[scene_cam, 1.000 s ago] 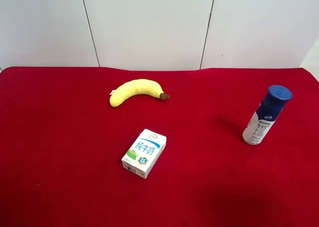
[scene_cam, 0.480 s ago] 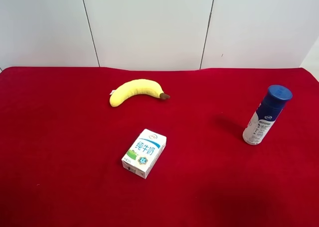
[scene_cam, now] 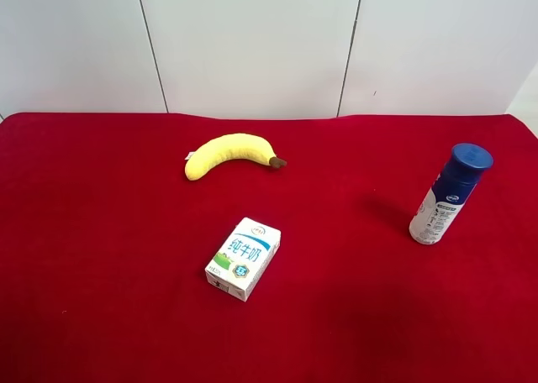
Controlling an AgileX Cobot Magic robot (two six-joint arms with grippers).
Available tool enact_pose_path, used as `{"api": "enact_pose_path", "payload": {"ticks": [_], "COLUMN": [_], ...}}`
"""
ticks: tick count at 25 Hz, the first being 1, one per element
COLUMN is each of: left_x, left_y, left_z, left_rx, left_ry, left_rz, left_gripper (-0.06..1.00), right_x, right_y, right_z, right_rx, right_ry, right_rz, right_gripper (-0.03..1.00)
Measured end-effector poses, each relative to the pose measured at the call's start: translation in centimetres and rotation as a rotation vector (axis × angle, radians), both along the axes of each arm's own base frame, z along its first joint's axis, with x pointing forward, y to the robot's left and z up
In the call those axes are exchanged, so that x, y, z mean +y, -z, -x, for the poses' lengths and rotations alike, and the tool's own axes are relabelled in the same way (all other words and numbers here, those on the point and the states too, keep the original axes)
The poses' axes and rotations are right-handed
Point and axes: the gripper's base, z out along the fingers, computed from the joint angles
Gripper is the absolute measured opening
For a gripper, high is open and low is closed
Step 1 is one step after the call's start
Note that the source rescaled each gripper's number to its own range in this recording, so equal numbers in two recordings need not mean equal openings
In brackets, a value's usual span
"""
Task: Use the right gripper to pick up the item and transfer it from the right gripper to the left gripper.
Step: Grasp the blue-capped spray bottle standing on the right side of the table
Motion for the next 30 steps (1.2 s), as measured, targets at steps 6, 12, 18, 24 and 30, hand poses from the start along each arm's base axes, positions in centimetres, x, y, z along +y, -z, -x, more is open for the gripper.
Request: {"api": "enact_pose_path", "payload": {"ticks": [6,12,18,24,30], "left_x": [0.0,0.0,0.0,0.0,0.0], "left_y": [0.0,0.0,0.0,0.0,0.0], "left_z": [0.0,0.0,0.0,0.0,0.0], "left_rx": [0.0,0.0,0.0,0.0,0.0], "left_ry": [0.0,0.0,0.0,0.0,0.0], "left_rz": [0.0,0.0,0.0,0.0,0.001], "left_gripper": [1.0,1.0,1.0,1.0,1.0], "right_x": [0.1,0.9,1.7,2.2,2.5], "right_y": [-3.8,-4.8,-4.4,-2.3,1.1], "right_z": [-5.9,-12.5,-17.6,-21.3,-24.0], "right_rx": [0.097,0.239,0.434,0.574,0.708], "right_ry": [-0.01,-0.045,-0.024,0.0,0.004], "right_rz": [0.026,0.032,0.014,-0.01,0.001], "right_gripper": [1.0,1.0,1.0,1.0,1.0]}}
